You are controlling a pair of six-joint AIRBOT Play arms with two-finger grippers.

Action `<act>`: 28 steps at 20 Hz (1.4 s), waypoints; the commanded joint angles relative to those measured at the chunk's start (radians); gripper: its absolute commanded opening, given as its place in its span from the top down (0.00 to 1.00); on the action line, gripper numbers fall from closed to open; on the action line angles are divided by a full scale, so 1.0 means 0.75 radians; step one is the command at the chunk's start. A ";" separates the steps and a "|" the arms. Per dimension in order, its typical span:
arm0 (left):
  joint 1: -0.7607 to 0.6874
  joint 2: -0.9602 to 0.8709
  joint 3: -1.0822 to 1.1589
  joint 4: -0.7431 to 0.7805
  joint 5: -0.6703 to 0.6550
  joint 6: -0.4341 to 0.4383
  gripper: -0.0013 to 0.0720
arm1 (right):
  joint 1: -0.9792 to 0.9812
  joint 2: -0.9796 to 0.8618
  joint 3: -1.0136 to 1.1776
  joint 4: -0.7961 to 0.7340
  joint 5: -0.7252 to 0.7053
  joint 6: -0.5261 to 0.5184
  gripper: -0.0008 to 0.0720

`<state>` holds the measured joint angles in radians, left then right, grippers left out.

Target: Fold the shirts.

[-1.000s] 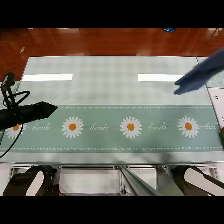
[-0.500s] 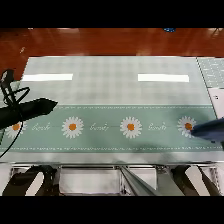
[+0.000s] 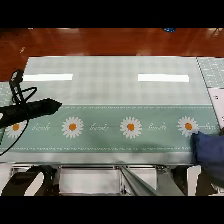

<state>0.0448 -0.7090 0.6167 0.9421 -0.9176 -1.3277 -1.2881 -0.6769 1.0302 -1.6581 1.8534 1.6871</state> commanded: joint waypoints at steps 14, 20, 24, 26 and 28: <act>-0.295 -0.773 1.174 0.159 -0.306 -0.032 0.96 | 1.619 -0.489 0.402 0.535 -1.031 0.050 0.96; -0.339 -0.770 0.885 0.510 -0.368 -0.316 0.95 | 2.047 -0.907 0.439 -0.068 -0.788 0.258 0.96; -0.337 -0.774 0.804 0.510 -0.360 -0.317 0.95 | 2.043 -0.915 0.439 -0.072 -0.797 0.254 0.96; -0.337 -0.775 0.804 0.510 -0.360 -0.317 0.95 | 2.043 -0.915 0.439 -0.072 -0.792 0.249 0.96; -0.337 -0.775 0.804 0.510 -0.359 -0.317 0.95 | 2.043 -0.915 0.439 -0.072 -0.796 0.249 0.96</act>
<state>-0.2066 -1.2888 1.2312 1.3113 -1.1831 -1.5574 0.2340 -1.3537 1.3582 -1.6913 1.2526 1.8683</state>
